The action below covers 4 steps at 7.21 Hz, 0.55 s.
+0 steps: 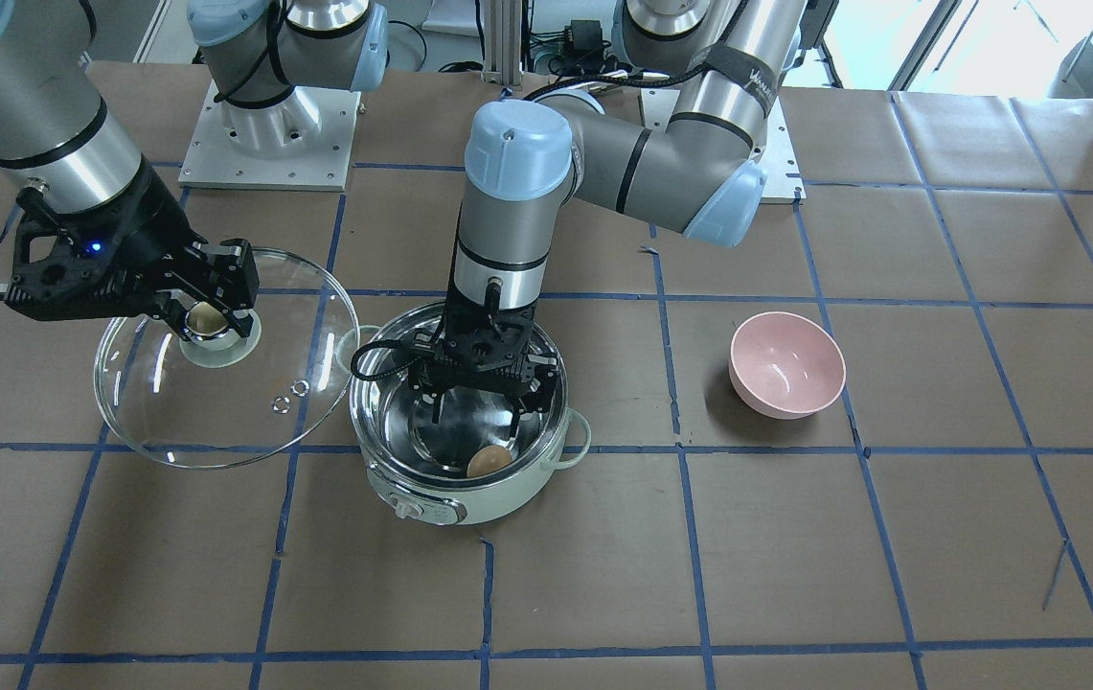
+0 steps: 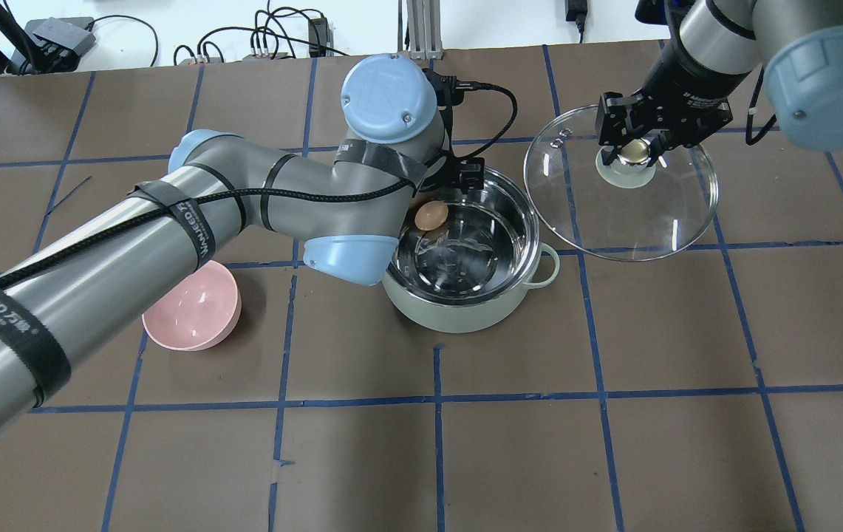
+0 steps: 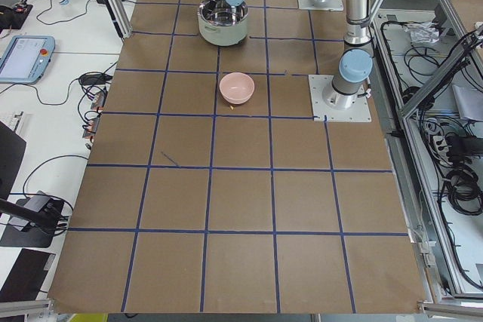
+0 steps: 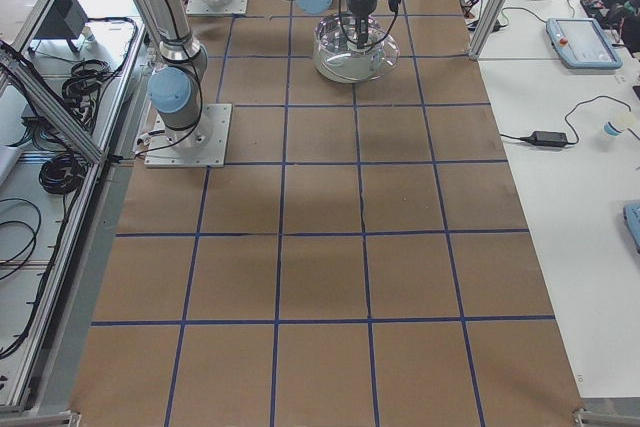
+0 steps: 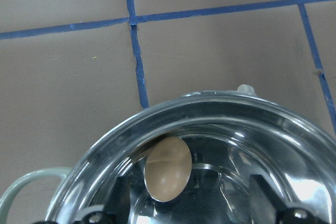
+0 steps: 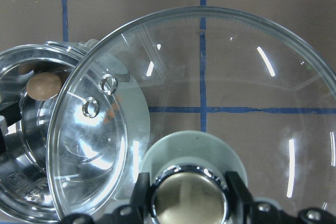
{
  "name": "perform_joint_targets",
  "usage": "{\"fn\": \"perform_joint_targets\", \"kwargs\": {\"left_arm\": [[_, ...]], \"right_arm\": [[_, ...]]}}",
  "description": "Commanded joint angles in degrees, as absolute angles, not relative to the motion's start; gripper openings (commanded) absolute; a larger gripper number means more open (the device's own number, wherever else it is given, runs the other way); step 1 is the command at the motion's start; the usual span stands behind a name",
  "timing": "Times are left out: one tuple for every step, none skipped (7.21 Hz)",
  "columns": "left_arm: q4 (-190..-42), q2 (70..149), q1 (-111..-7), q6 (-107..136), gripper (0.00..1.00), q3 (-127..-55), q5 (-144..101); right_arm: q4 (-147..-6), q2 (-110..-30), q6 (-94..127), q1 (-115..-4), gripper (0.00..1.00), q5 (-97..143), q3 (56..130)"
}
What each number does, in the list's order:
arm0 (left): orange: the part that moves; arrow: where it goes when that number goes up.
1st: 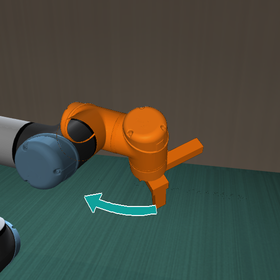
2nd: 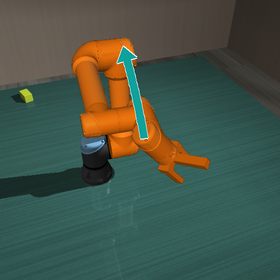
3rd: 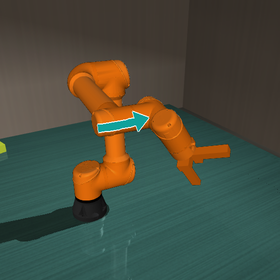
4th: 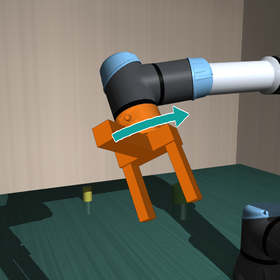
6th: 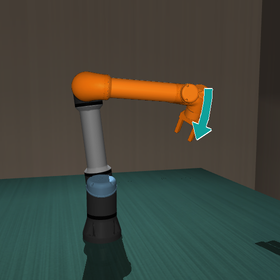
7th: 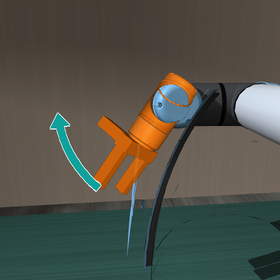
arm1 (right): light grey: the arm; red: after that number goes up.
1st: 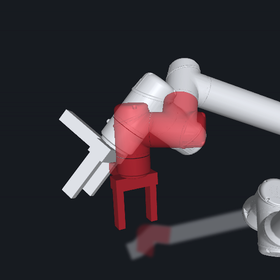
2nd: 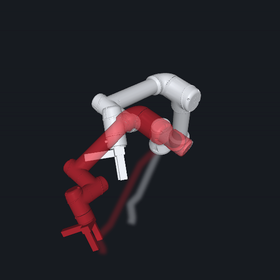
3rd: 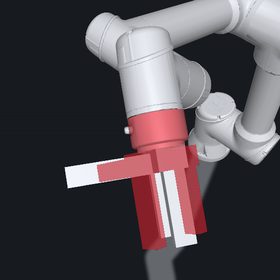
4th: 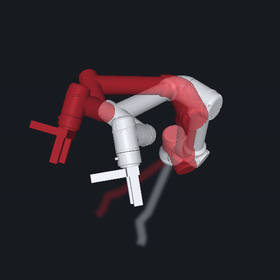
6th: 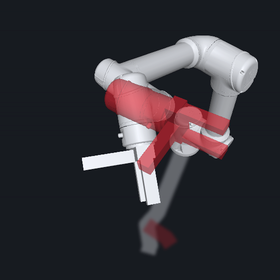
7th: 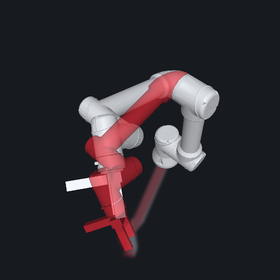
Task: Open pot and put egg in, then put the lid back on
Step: 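Raise the left gripper away while the right gripper carries the lid over the pot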
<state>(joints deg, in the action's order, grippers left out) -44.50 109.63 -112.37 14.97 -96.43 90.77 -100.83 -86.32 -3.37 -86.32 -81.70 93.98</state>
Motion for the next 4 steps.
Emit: {"fn": "perform_joint_targets", "kwargs": {"left_arm": [[-56.7, 103.9, -107.3, 14.3, 0.87, -96.3, 90.2], [-62.9, 101.5, -104.7, 13.6, 0.87, -96.2, 90.2], [-67.4, 99.3, -102.1, 10.9, 0.87, -96.2, 90.2], [-70.6, 97.4, -99.3, 7.0, 0.87, -96.2, 90.1]], "right_arm": [[-101.3, -86.1, -0.1, -89.5, 0.36, -81.6, 94.7], [-101.4, -85.8, 2.7, -91.0, 0.36, -81.7, 94.7], [-102.2, -85.4, 4.6, -92.7, 0.36, -81.6, 94.7], [-103.1, -84.6, 6.0, -94.4, 0.36, -81.6, 94.7]]}}
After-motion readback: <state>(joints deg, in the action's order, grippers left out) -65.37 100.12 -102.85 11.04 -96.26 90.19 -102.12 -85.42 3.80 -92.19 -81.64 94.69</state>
